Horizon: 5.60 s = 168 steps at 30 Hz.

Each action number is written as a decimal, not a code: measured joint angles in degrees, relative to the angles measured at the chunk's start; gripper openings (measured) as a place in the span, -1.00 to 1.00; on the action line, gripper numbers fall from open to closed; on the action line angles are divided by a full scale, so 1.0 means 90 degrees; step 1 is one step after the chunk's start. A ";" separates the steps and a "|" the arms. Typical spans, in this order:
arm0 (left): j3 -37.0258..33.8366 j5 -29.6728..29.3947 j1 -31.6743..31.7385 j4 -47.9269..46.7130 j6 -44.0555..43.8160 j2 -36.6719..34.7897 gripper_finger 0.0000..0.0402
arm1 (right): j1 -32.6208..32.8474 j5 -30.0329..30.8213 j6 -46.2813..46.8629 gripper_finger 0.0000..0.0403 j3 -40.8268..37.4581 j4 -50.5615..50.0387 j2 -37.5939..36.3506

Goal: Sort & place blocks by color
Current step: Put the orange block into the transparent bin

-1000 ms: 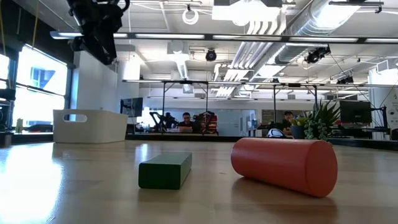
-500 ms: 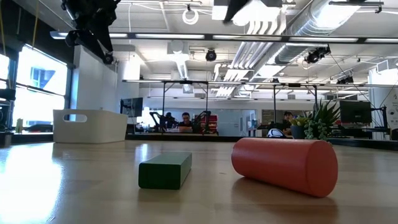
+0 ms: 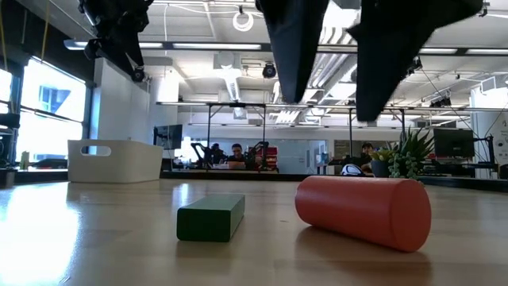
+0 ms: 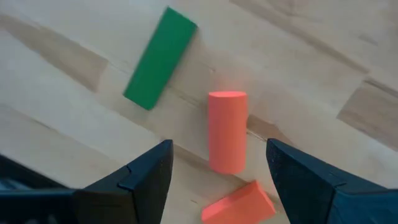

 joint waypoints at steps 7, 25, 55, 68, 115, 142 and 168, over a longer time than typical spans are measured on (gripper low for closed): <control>-0.0001 -0.0001 0.0002 0.0000 0.0000 0.0002 -0.02 | 0.0171 -0.0284 -0.0023 0.22 -0.0005 0.0064 0.0418; -0.0001 -0.0002 0.0002 0.0005 0.0000 0.0002 -0.02 | 0.0088 -0.0533 -0.0213 -0.51 0.0092 0.0206 0.0890; -0.0001 0.4019 -0.0032 0.0040 0.0985 0.0002 -0.02 | -0.1069 0.1627 -0.3262 -0.51 0.1132 0.0850 -0.0345; -0.0003 0.4471 -0.0616 0.0493 0.0093 0.0002 -0.02 | -0.1795 0.1041 -0.5464 -0.51 0.1141 0.2411 -0.0834; -0.0003 0.3263 -0.2404 0.1542 -0.1240 0.0022 -0.37 | -0.2833 -0.0411 -0.7019 -0.51 0.1134 0.3422 -0.0842; -0.0003 0.2523 -0.2591 -0.0101 -0.1418 0.0024 -0.48 | -0.2972 -0.1062 -0.6701 0.27 0.1134 0.2776 -0.0842; -0.1750 0.1852 -0.6907 0.0219 -0.4168 0.0020 -0.46 | -0.2020 -0.0672 -0.6321 0.29 0.0297 0.1503 -0.0842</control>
